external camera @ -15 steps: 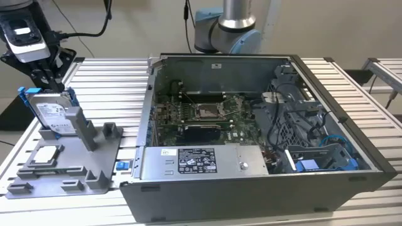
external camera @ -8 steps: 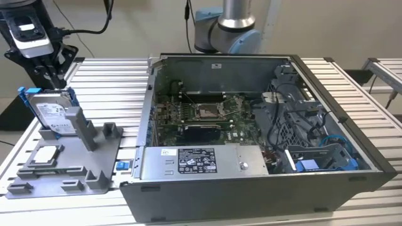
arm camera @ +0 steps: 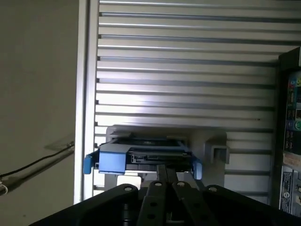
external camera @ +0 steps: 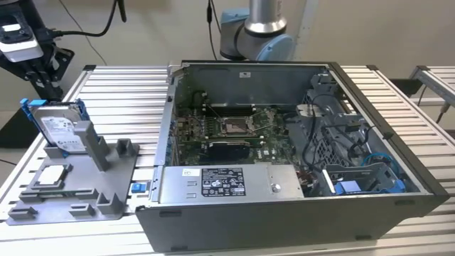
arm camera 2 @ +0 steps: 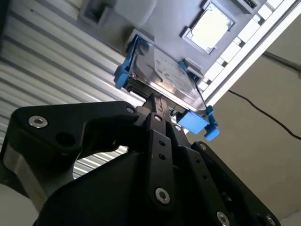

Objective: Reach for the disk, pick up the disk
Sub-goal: 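Reach for the disk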

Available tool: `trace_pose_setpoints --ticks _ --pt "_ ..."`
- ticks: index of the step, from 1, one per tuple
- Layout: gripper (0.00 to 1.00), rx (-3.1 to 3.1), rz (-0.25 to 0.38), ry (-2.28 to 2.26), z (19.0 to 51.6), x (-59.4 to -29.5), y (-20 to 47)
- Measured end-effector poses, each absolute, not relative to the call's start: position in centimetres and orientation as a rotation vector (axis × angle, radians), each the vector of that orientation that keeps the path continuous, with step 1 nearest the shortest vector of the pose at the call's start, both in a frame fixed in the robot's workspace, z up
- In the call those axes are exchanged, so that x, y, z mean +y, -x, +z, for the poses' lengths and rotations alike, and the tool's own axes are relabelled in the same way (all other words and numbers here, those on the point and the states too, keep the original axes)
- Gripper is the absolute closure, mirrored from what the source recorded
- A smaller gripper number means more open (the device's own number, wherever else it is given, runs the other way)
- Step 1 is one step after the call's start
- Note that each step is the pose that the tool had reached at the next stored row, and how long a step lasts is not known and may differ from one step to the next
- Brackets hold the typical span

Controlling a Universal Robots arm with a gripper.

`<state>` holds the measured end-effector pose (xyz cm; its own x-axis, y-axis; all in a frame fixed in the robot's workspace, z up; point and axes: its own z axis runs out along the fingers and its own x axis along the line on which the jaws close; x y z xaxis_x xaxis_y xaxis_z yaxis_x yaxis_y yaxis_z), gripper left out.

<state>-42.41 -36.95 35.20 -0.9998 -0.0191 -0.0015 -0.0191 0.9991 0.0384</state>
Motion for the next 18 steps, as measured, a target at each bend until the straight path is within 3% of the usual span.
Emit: trace_pose_setpoints --ticks 18 --pt "1.00 3.139 0.059 0.097 35.2 -37.0 46.1"
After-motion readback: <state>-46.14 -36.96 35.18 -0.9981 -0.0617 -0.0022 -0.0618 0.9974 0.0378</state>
